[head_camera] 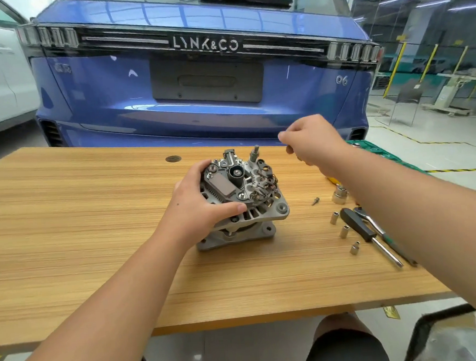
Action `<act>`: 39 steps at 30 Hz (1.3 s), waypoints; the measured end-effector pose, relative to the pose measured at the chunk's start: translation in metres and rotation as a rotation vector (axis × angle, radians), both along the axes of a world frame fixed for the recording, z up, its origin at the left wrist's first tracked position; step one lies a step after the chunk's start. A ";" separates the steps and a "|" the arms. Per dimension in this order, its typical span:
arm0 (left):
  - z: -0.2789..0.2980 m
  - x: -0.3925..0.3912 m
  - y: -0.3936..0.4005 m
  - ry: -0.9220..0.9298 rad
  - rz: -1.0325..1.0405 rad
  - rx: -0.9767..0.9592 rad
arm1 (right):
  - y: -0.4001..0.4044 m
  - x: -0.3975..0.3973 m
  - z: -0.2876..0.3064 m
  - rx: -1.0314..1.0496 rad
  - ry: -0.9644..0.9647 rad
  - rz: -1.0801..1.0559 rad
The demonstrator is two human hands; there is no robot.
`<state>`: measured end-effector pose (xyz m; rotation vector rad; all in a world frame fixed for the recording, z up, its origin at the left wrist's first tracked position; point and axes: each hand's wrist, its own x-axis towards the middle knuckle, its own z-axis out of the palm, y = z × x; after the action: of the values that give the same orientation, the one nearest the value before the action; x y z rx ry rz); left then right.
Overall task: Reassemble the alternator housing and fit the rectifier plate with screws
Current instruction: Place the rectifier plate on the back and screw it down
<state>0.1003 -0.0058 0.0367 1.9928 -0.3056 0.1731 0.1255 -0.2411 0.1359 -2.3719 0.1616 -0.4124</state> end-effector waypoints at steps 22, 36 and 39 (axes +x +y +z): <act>-0.007 0.009 0.009 -0.034 -0.026 0.000 | -0.058 0.056 -0.116 -0.758 0.597 -0.206; 0.004 0.019 0.028 -0.057 -0.107 0.180 | -0.022 0.002 -0.063 -0.189 0.167 0.065; 0.009 0.015 0.026 -0.139 -0.067 0.241 | -0.012 -0.011 -0.042 -0.076 0.039 0.096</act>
<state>0.1152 0.0204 0.0457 2.2097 -0.5015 0.2421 0.1144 -0.2535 0.0944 -2.4518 0.0507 -0.3324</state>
